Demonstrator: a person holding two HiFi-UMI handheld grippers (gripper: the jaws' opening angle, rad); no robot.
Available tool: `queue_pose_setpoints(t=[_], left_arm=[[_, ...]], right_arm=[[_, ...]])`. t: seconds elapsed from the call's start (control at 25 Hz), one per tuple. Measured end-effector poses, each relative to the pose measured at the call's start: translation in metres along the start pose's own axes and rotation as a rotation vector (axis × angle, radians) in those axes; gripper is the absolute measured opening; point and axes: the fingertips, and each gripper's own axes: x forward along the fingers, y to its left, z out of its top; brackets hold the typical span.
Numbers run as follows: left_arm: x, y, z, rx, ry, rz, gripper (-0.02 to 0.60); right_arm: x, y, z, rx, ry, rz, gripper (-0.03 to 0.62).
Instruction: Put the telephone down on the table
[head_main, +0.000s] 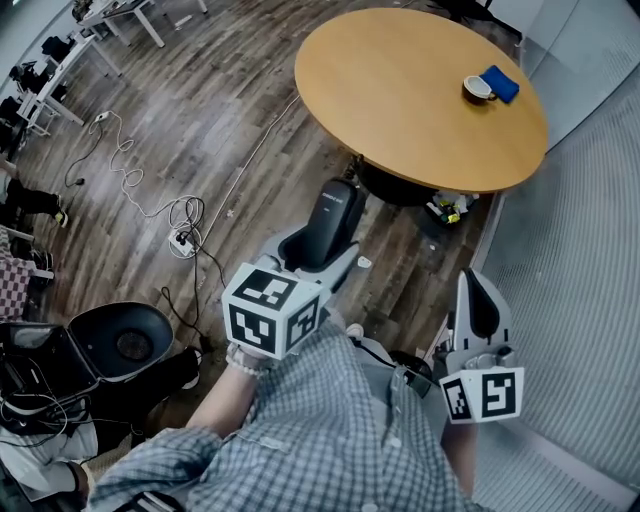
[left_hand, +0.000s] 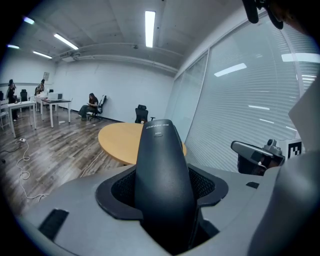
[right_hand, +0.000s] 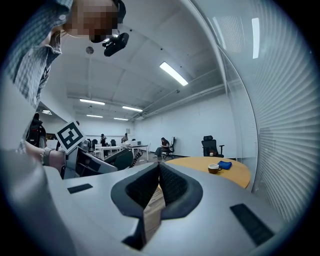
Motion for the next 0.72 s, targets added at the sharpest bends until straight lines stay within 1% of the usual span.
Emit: queue_pose_setpoints(t=[0.16, 0.36, 0.56, 0.72], left_arm=[[0.001, -0.006, 0.002, -0.001, 0.003, 0.005, 0.281], [0.012, -0.003, 0.010, 0.004, 0.001, 0.002, 0.281], [0.046, -0.001, 0.022, 0.020, 0.007, -0.019, 0.281], [0.075, 0.005, 0.036, 0.034, 0.014, -0.047, 0.281]], right_arm=[[-0.004, -0.005, -0.001, 0.008, 0.006, 0.001, 0.011], [0.002, -0.014, -0.003, 0.012, 0.012, -0.009, 0.011], [0.017, -0.037, -0.009, 0.018, 0.011, -0.037, 0.011], [0.034, -0.059, -0.010, 0.023, 0.014, -0.080, 0.011]])
